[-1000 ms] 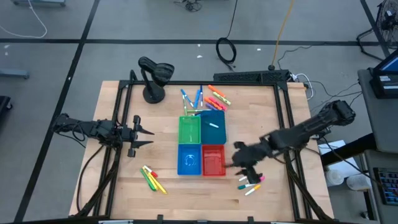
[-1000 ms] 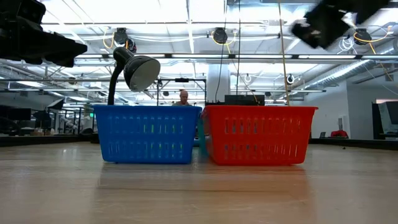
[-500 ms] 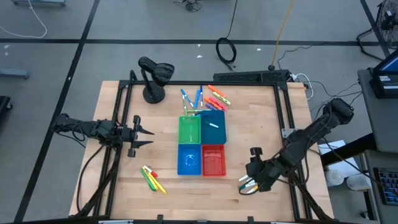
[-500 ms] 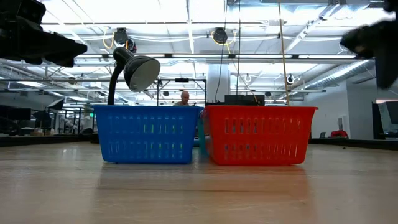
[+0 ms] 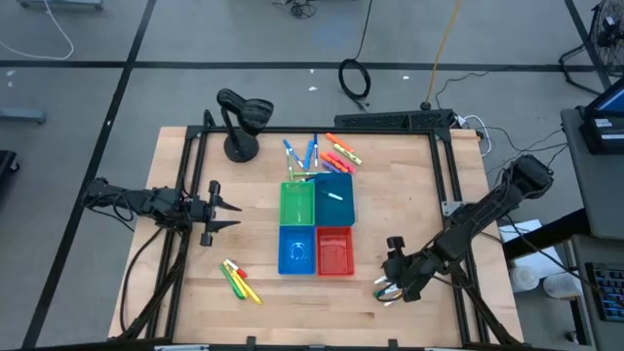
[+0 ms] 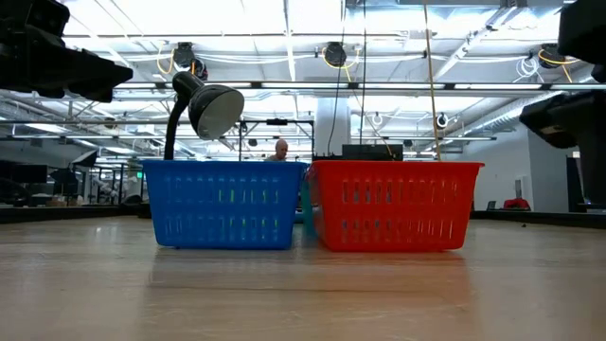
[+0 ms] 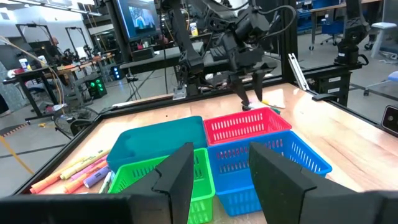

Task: Pick & Place Markers
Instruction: Put the black highlighter pen into the blue bin

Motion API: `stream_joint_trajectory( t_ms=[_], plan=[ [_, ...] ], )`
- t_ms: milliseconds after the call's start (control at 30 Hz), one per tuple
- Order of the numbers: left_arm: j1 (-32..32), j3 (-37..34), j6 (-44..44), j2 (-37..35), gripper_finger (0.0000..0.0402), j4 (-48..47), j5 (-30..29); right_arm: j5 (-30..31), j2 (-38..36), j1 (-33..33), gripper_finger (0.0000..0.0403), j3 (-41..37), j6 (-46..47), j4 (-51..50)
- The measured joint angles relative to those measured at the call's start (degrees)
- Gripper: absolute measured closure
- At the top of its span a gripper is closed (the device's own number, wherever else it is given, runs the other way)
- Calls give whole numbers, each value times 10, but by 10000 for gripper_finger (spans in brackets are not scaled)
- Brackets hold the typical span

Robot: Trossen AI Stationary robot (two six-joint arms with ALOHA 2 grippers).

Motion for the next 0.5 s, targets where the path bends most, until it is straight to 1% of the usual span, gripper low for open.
stream_joint_trajectory(
  t_ms=[100,300,500],
  plan=[
    [0,0,0,0,243,0,0,-22,42,0,236,28,-7,-17],
    [0,0,0,0,243,0,0,-21,128,-1,236,110,-42,-124],
    [0,0,0,0,243,0,0,-19,162,-2,236,119,-49,-173]
  ],
)
